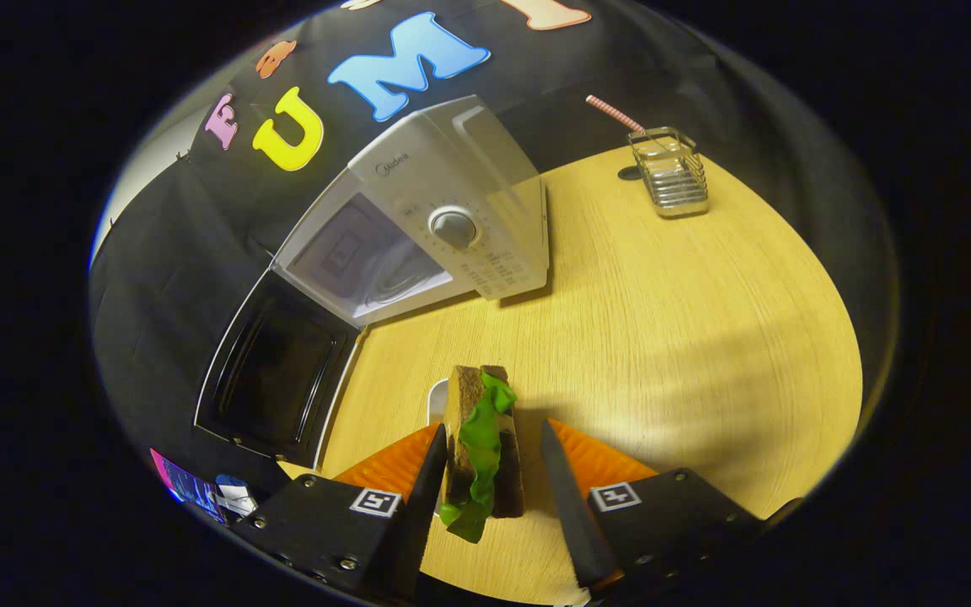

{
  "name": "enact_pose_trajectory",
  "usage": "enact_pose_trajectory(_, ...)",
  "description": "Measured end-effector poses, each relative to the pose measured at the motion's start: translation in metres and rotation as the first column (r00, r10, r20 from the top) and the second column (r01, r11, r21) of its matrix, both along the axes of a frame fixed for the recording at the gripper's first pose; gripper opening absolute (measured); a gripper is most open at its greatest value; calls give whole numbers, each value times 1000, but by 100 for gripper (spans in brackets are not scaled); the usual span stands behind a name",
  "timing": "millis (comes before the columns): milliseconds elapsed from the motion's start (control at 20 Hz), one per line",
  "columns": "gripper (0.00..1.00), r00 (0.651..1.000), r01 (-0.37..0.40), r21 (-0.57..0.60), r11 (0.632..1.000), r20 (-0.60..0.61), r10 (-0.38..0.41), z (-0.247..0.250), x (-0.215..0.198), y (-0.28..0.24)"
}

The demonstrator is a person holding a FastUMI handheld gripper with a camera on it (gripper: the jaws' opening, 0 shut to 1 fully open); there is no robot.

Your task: Open the microwave, put the food inside, and close the microwave door.

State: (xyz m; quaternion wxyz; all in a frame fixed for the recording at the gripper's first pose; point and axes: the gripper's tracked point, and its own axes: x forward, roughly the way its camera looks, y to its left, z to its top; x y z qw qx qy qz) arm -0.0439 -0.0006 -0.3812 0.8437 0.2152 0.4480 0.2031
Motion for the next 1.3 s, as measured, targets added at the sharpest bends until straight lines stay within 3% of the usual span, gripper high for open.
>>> enact_pose_trajectory(250, 17, 1000, -3, 45, 999, -29, 4, 13, -3, 4)
enact_pose_trajectory(400, 16, 999, 40, 60, 997, 0, -40, 33, -10, 14)
enact_pose_trajectory(750, 17, 987, 146, 258, 955, 28, -158, 87, -10, 64)
enact_pose_trajectory(1000, 17, 956, 271, 491, 828, -34, -293, 106, 10, 115)
enact_pose_trajectory(1200, 16, 917, 361, 620, 697, -101, -385, 106, 40, 149)
enact_pose_trajectory(1300, 16, 900, 393, 645, 655, -123, -419, 101, 57, 165)
